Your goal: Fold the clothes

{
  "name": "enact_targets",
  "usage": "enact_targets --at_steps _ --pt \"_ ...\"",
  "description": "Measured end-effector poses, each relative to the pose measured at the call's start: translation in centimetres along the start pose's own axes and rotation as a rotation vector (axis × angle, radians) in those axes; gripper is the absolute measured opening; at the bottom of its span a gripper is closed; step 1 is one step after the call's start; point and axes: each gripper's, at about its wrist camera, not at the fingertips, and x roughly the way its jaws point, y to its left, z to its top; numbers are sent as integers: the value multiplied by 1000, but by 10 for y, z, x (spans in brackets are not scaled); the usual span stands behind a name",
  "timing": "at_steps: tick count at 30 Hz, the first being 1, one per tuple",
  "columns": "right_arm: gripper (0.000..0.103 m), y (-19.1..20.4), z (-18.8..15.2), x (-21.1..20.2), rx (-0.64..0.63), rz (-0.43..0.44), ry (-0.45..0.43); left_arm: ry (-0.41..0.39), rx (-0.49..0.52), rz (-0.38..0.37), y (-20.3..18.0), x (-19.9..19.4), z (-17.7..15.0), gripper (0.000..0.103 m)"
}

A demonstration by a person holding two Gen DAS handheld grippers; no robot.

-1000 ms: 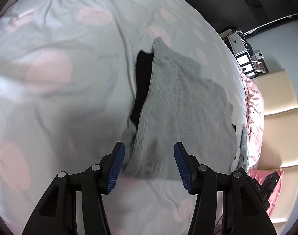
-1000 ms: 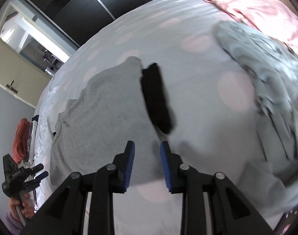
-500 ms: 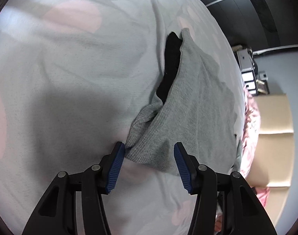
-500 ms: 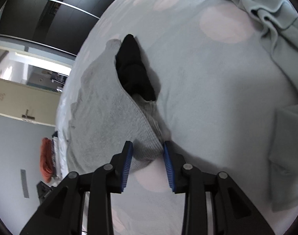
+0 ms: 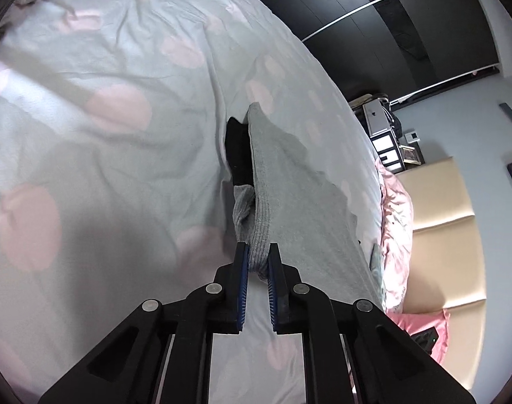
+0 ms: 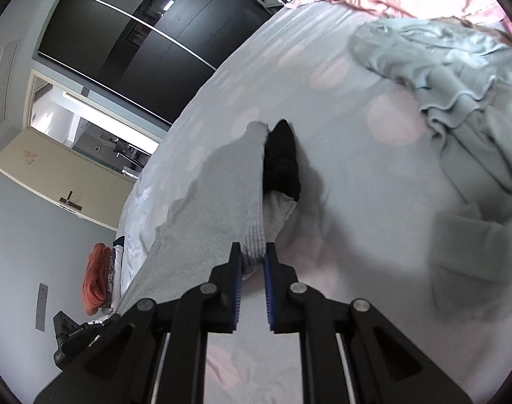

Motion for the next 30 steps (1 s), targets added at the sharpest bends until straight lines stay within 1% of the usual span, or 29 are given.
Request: enact_targets --at_steps 1,4,5,9,14,17,19,20,22,24,25,28,30 --pt "11 -2 -4 -6 12 -17 6 16 0 12 2 -3 -5 11" --pt "11 -16 -17 -19 61 -86 55 108 -10 125 15 0 -19 11" --pt "11 -21 -20 -19 72 -117 82 143 -14 169 20 4 -24 11" --pt "11 -31 -28 -9 73 -227 175 237 6 287 30 24 -34 11" --pt "11 -32 -33 16 28 -351 270 293 28 367 34 45 -36 12" --pt "11 -31 -35 28 4 -394 313 325 40 414 36 58 -37 16" --pt "13 -28 -35 29 -8 -397 320 310 33 391 35 52 -36 18" --pt "15 -27 -35 26 -4 -386 316 300 28 377 34 48 -36 20" --pt "17 -25 -34 16 10 -343 287 266 17 357 33 37 -35 20" --pt "18 -20 -30 -3 14 -274 215 199 11 352 32 21 -32 20" --pt "20 -16 -28 -13 7 -250 171 158 13 353 31 12 -30 20" --pt "24 -5 -19 -32 -37 -239 50 31 37 316 22 -7 -23 20" --pt "26 -1 -13 -35 -69 -240 9 -40 94 302 19 -18 -20 24"
